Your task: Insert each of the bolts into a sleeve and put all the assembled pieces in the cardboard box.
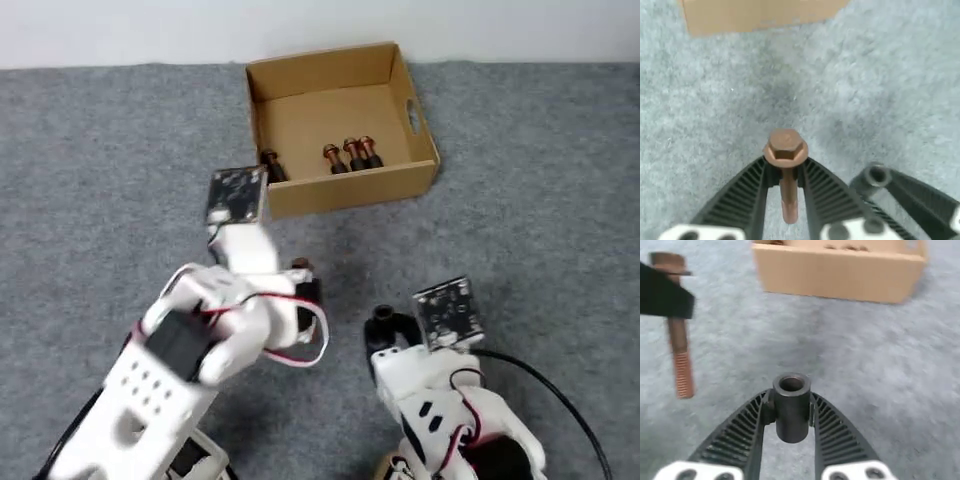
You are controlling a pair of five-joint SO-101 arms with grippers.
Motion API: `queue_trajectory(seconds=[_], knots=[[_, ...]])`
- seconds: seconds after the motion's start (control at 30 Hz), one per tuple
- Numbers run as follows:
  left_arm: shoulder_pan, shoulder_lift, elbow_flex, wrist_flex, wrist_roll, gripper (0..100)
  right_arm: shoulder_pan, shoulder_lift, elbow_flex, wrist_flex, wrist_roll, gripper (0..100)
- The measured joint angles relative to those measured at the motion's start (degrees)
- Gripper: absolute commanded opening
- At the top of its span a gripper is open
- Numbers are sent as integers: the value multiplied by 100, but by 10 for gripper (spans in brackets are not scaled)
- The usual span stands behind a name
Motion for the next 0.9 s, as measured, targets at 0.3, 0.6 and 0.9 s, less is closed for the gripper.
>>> queue_trajectory(seconds=[0.3,0.6,0.9], knots=[[-642,-2286,1582,-1310,-35,5,-1081,26,0,-510,0,9],[-659,-4352,2690,-2022,-35,5,-1688,26,0,-941,563,9],[-360,-5046,2963,-2022,-62,5,-1732,97,114,-1275,1134,9]])
